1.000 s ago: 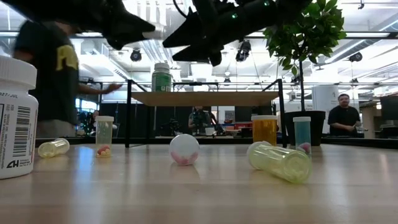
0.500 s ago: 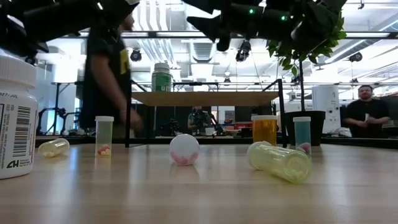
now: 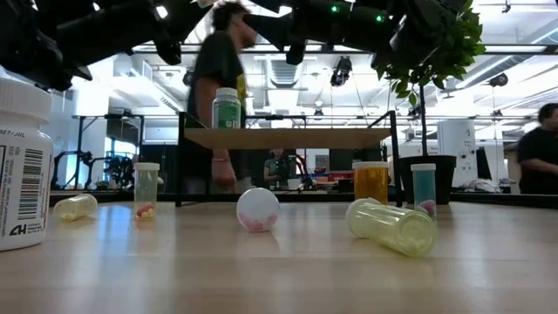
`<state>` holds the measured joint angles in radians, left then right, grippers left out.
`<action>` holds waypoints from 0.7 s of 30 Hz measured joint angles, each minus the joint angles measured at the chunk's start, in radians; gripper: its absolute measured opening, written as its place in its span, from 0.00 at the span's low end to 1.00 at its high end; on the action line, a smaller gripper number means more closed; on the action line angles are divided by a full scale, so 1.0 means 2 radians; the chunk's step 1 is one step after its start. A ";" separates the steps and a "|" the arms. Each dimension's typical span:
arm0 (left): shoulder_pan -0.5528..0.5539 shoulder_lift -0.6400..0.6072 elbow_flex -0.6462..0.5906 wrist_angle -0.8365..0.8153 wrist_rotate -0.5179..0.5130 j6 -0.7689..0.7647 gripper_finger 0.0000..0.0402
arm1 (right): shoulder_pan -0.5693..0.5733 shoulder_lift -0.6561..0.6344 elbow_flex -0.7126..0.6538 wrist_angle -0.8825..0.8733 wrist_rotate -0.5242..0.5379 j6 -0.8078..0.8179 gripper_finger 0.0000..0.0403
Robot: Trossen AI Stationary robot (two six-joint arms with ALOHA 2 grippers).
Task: Pick and place medicine bottles onto shelf by color
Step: Put the transparent pill bottle on the shelf
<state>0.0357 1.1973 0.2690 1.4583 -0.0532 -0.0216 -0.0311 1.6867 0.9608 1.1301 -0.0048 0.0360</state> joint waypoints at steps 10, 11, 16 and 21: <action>0.000 0.029 0.011 0.009 0.000 -0.002 0.34 | 0.000 0.002 0.002 0.001 -0.002 0.001 0.68; 0.000 0.030 0.011 0.009 0.000 -0.004 0.34 | 0.000 0.002 0.002 0.002 -0.003 0.003 0.67; 0.000 0.039 0.010 0.008 0.000 -0.014 0.34 | 0.000 0.002 0.002 0.002 -0.002 0.005 0.67; -0.001 0.050 0.013 0.009 0.004 -0.026 0.34 | 0.000 0.002 0.006 0.002 -0.002 0.009 0.67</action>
<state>0.0345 1.2980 0.2955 1.4766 -0.0461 -0.0728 -0.0315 1.6905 0.9730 1.1347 -0.0090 0.0544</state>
